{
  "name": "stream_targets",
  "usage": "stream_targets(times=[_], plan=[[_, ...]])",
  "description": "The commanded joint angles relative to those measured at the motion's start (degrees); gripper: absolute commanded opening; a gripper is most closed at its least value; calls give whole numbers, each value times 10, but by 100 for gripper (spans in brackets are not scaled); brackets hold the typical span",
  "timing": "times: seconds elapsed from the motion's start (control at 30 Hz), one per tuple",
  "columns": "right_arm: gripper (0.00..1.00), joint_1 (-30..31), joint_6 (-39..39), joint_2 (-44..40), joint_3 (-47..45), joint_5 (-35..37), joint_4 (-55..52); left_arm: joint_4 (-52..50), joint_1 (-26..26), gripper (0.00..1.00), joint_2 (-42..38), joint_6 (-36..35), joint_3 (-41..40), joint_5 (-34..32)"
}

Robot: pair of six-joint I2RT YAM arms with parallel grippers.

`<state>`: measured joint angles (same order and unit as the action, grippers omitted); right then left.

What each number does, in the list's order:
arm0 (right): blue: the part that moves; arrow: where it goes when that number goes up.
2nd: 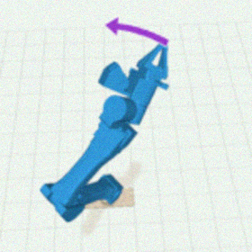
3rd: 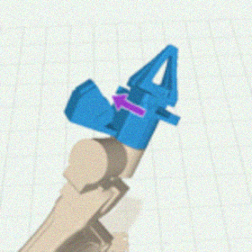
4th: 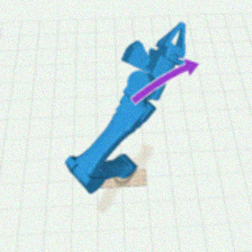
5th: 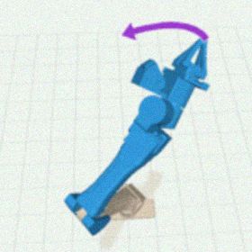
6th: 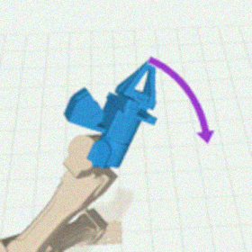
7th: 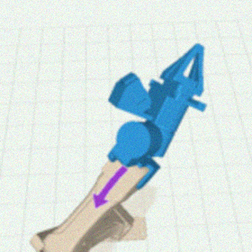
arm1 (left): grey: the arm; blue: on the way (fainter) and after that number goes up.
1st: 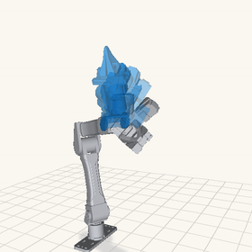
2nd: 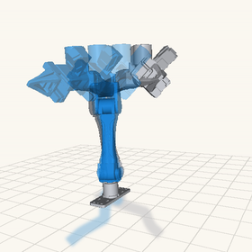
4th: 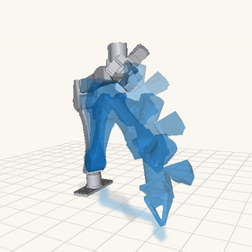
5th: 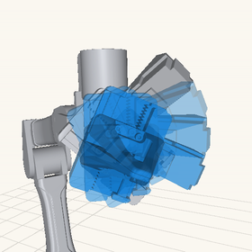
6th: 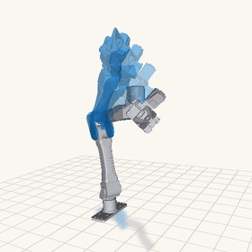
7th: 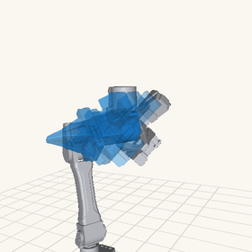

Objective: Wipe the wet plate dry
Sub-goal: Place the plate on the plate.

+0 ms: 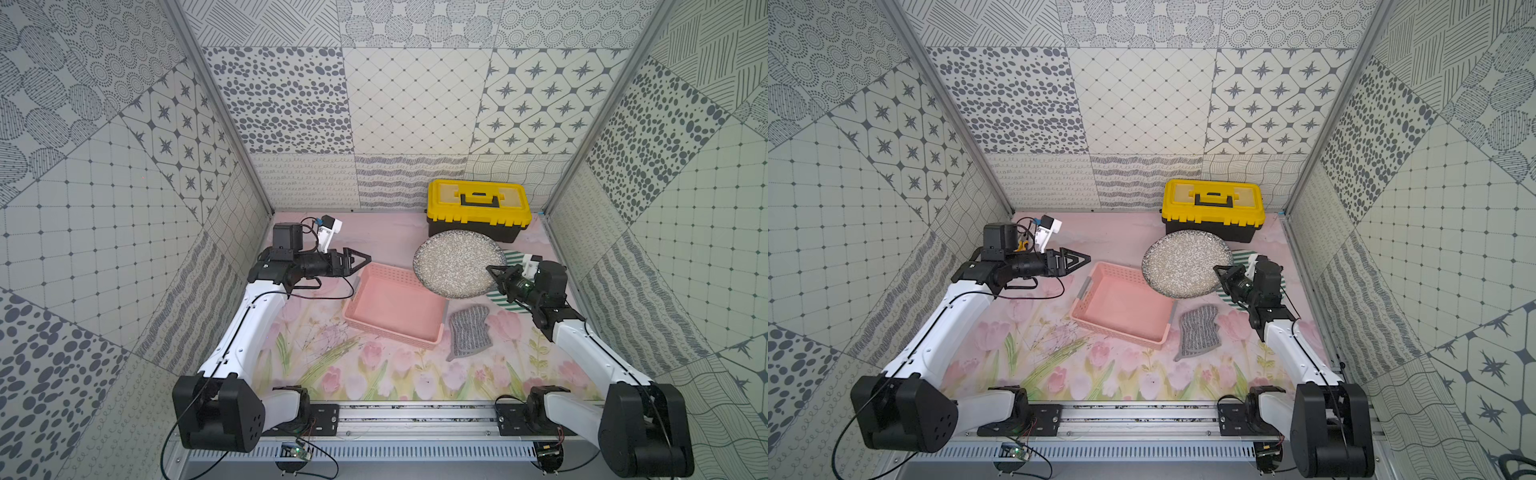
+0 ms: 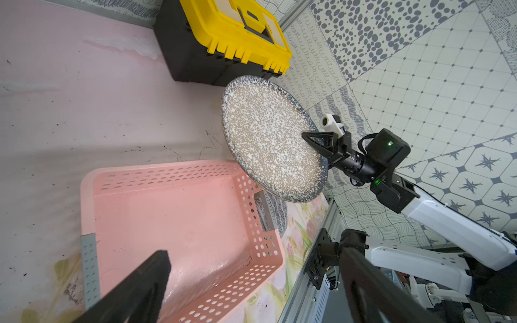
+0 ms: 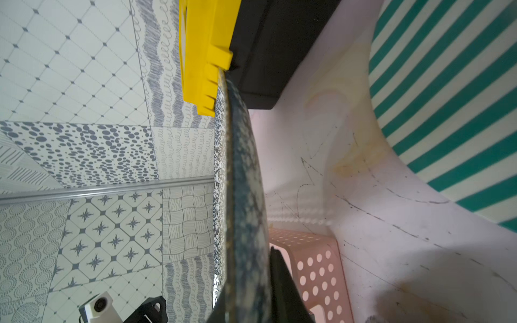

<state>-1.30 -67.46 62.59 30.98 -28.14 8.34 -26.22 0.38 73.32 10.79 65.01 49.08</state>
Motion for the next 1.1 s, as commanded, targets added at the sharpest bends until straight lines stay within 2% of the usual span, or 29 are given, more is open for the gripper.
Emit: stream_targets(times=[0.0,0.53,0.77,1.07], plan=[[0,-34,-42,-57,14,-42,142,21,-7,100,-1,-29,0,1],[0,-216,-55,-118,-83,-51,135,26,-7,100,1,-22,-4,11],[0,-245,-38,-79,-85,-39,156,36,-7,100,2,-9,-9,16],[0,-254,-15,-14,-82,-15,206,41,-7,100,3,1,-7,19]])
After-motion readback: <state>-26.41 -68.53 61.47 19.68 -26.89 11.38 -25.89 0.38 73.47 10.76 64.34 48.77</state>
